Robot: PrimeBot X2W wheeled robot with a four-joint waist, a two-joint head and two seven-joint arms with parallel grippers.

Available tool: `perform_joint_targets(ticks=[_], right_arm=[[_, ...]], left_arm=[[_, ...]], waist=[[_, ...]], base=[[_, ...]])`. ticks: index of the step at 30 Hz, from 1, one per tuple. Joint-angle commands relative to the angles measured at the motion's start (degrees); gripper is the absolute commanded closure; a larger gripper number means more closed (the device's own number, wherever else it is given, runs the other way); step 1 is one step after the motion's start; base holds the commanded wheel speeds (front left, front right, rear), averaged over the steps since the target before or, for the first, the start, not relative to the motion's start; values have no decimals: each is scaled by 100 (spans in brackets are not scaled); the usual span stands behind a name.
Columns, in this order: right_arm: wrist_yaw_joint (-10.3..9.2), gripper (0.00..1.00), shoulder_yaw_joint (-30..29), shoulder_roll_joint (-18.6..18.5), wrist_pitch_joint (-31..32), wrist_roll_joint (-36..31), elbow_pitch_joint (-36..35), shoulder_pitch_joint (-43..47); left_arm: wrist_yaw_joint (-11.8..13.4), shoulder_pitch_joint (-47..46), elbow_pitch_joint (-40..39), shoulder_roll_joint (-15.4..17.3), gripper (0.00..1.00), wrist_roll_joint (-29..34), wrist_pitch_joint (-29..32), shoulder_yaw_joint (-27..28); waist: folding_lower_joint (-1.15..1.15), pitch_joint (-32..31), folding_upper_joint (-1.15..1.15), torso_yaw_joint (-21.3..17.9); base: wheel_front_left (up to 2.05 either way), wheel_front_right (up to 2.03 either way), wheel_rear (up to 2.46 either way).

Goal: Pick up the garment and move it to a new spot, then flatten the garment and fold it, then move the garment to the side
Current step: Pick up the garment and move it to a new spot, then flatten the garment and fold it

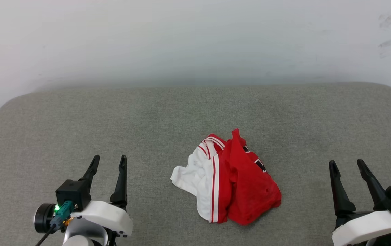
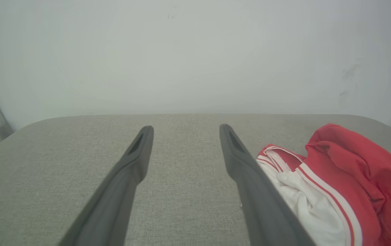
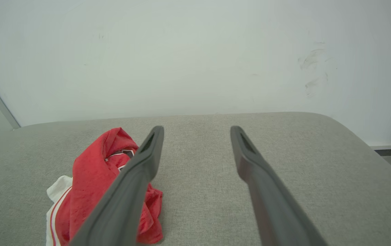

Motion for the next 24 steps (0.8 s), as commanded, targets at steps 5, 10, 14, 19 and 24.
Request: perform_joint_targets(ticks=[5, 10, 14, 19, 24], right_arm=[[-4, 0, 6, 5, 22, 46, -32, 24], [-4, 0, -13, 5, 46, -45, -23, -32], [-4, 0, -129, 5, 160, -80, 24, -84], [-3, 0, -246, 6, 1103, 146, 282, -243], [-3, 0, 91, -297, 2551, 436, 435, -618]], left_arm=[[44, 135, -210, 66, 0, -49, 80, 36], [48, 182, -344, 86, 0, -90, 128, 32], [79, 162, -411, 90, 0, -100, 124, 34], [110, 81, -491, 54, 0, -104, 88, 23], [123, 2, -537, 14, 0, -98, 39, -21]], waist=[[0, 16, 0, -11], [0, 30, 0, -25], [0, 40, 0, -17], [0, 86, 0, 116], [0, 213, 0, 341]], base=[[0, 0, 0], [0, 0, 0], [0, 0, 0], [0, 0, 0], [0, 0, 0]])
